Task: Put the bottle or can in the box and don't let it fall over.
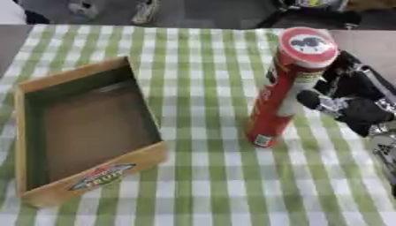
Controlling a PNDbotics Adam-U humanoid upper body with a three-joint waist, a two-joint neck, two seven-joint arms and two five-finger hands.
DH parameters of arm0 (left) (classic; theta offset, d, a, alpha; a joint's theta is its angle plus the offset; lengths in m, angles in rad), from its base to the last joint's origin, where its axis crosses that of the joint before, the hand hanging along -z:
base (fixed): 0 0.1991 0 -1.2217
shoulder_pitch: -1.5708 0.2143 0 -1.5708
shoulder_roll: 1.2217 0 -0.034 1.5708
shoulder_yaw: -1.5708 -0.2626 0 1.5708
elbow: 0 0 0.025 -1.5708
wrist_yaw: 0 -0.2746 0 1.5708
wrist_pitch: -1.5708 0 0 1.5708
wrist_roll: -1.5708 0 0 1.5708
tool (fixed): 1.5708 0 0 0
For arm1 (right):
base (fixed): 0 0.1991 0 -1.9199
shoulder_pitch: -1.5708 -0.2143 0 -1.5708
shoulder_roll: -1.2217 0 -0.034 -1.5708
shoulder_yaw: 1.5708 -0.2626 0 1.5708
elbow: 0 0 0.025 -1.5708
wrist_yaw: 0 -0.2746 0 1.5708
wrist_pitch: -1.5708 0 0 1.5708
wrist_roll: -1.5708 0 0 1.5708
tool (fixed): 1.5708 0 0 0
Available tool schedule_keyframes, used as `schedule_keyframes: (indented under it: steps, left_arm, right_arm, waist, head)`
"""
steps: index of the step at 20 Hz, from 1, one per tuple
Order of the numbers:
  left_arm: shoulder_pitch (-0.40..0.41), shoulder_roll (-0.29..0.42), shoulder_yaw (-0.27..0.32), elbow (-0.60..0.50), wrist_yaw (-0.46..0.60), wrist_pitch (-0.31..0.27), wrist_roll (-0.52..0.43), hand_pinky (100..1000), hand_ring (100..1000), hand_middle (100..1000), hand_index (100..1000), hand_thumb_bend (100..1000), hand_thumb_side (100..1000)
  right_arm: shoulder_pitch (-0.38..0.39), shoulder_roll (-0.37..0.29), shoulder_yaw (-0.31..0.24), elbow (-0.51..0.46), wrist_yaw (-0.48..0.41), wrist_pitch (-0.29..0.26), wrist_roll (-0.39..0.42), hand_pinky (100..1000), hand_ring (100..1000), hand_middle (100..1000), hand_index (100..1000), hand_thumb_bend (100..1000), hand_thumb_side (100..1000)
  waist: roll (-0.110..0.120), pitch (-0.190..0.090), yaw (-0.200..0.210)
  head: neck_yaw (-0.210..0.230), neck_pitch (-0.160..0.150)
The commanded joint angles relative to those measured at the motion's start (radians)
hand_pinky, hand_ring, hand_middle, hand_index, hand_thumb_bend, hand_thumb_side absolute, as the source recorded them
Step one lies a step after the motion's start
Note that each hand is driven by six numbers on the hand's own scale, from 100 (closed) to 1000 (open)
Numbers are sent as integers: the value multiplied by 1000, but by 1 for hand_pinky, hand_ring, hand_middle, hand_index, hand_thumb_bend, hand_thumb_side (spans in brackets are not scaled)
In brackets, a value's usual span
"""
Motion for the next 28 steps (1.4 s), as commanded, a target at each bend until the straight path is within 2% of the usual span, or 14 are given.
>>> schedule_keyframes:
  steps: [1, 20, 28]
  left_arm:
    - [-8, 16, 5, -11, 2, -1, -4, 820, 914, 798, 860, 565, 404]
    - [-13, 11, 3, -11, 4, 0, -9, 822, 914, 799, 860, 557, 408]
    - [-15, 10, 2, -11, 4, 0, -11, 823, 914, 799, 859, 551, 411]
  right_arm:
    - [-19, -12, 1, 3, -7, -2, 7, 813, 943, 922, 890, 656, 100]
    - [-74, 4, 27, 59, 5, 1, 22, 807, 921, 904, 875, 656, 100]
    - [-58, 5, 35, 44, -5, -4, 22, 806, 916, 902, 872, 654, 100]
  waist:
    - [1, -12, 2]
    - [1, -2, 9]
    - [1, 5, 13]
  head:
    - [-8, -12]
    - [-23, -17]
    - [-28, -27]
